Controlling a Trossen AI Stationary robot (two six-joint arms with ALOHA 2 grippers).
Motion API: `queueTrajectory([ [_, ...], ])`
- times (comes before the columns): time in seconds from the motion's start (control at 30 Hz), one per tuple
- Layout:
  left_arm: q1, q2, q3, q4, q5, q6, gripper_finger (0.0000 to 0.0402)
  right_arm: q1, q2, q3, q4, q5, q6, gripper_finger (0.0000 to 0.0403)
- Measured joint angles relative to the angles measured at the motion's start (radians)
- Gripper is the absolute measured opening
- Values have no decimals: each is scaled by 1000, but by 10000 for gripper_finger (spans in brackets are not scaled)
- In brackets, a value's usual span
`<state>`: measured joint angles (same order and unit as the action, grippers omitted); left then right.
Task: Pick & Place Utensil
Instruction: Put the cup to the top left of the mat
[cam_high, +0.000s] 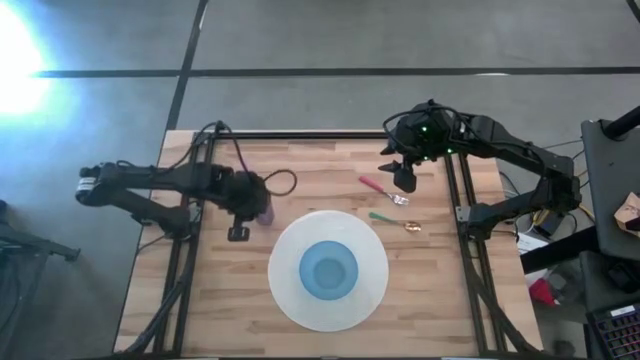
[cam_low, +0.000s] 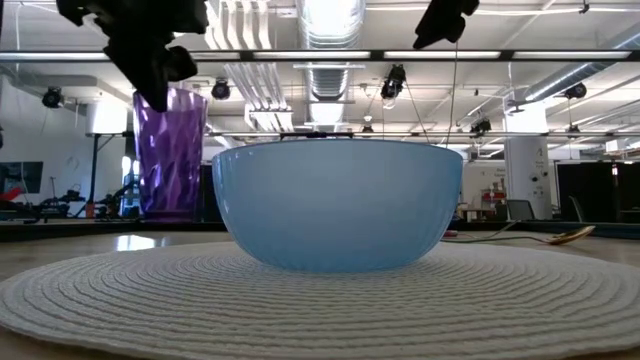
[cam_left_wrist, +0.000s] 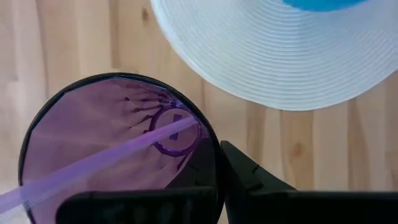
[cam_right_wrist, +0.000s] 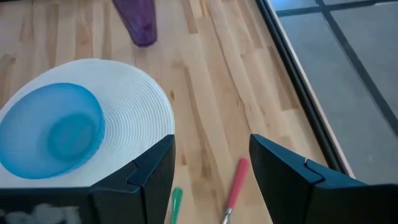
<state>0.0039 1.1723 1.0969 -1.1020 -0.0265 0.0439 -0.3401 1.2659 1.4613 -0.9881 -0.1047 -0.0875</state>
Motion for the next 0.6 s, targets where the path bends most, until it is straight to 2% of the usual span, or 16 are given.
queueTrajectory([
  [0.2, -64, 10, -7, 8, -1, -72, 1, 0, 0, -5, 5, 0, 2, 201],
  [0.6, -65, 73, -7, 9, -15, -63, 1, 0, 0, -5, 8, 0, 2, 201],
])
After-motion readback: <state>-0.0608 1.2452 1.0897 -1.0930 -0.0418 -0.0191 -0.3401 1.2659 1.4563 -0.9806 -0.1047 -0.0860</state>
